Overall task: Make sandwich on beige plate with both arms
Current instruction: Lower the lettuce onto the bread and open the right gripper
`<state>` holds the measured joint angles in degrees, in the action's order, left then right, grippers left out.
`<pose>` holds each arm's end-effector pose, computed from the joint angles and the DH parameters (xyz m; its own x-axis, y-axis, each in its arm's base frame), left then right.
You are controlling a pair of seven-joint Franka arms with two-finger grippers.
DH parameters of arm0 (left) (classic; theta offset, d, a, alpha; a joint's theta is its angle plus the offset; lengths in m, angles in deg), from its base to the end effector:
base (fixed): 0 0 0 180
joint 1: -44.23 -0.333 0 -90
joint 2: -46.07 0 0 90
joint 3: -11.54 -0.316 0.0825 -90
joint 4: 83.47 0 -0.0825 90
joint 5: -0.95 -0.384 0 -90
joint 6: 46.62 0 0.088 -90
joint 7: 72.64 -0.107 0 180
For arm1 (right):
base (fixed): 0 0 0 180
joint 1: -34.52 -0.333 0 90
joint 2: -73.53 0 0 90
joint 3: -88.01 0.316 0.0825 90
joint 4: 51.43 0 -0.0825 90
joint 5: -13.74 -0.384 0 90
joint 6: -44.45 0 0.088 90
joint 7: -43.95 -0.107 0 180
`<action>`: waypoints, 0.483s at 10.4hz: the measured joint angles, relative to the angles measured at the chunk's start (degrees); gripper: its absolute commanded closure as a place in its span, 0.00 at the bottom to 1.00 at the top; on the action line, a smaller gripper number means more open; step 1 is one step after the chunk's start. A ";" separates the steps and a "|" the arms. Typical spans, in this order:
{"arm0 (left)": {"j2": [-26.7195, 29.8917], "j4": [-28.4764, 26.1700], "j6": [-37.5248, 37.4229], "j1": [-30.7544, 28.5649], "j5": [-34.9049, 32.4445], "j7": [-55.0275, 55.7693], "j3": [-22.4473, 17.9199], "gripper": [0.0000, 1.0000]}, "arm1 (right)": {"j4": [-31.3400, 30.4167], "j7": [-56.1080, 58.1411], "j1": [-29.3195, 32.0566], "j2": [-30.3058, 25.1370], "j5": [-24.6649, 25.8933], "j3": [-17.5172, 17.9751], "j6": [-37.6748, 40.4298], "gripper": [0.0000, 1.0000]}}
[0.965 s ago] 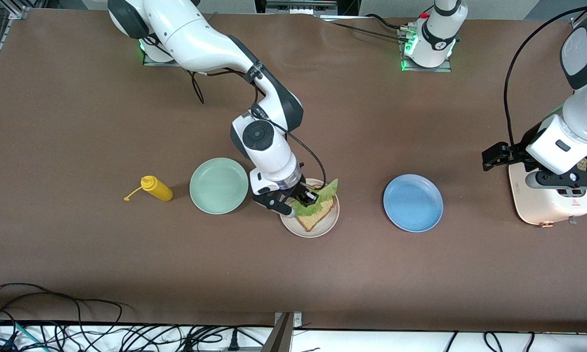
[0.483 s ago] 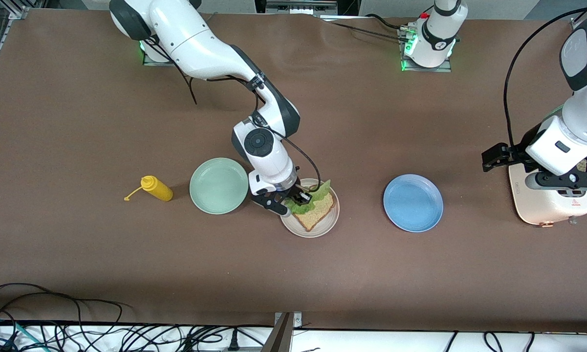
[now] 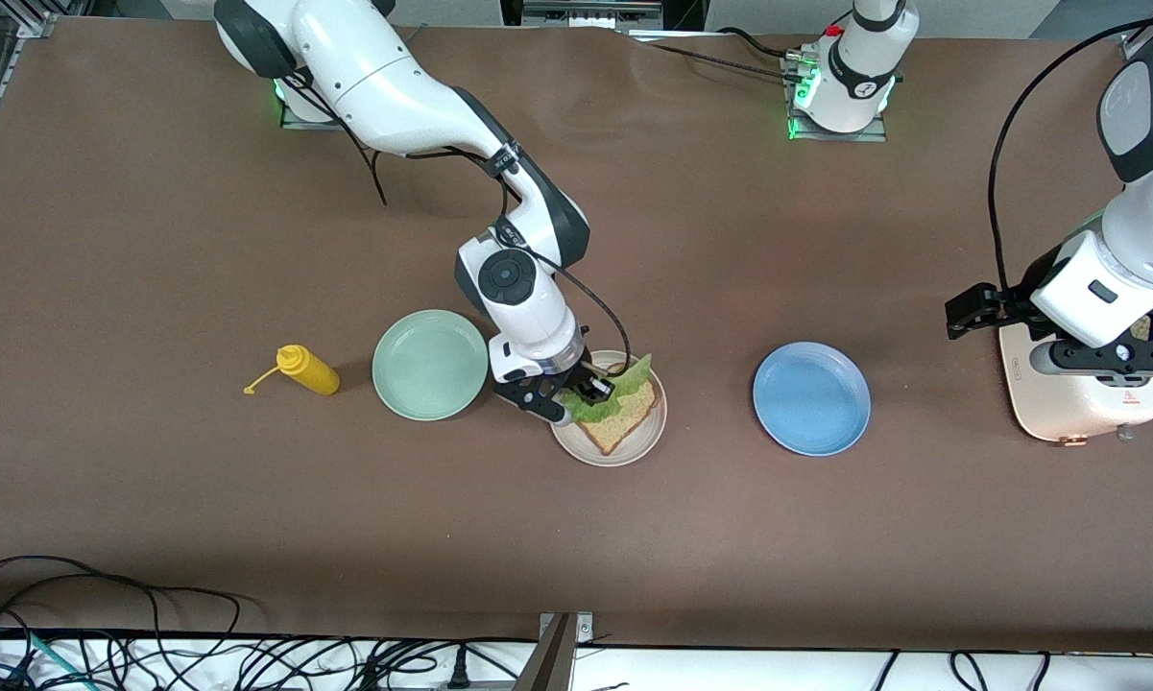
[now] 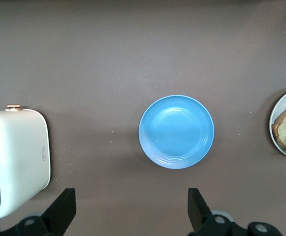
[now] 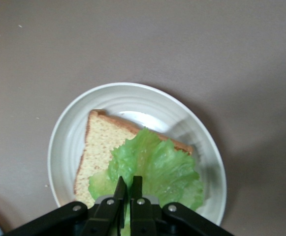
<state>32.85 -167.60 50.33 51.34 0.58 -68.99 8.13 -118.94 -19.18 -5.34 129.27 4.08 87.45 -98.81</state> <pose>0.6296 -0.0440 0.5471 1.0000 -0.0031 -0.0053 -0.0033 -0.9998 -0.0204 0.6129 0.5036 0.2307 0.8605 -0.5085 0.0328 -0.4650 -0.8099 -0.3576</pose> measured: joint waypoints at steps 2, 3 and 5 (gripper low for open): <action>0.00 0.02 0.01 0.00 0.00 0.00 -0.01 0.00 | 0.05 0.00 0.00 -0.38 -1.46 -0.61 -0.76 1.00; 0.00 0.02 0.02 0.00 0.00 0.00 -0.02 0.00 | 0.05 -0.01 -0.03 -0.58 -1.51 -0.62 -1.29 1.00; 0.00 0.06 0.03 0.00 0.00 0.00 -0.02 0.00 | -0.02 -0.08 -0.23 -0.60 -1.52 -0.65 -2.38 1.00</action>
<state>32.85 -167.55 50.36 51.34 0.58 -68.99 8.11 -118.96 -19.26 -5.58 128.67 2.56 86.80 -101.20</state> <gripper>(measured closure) 0.000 0.943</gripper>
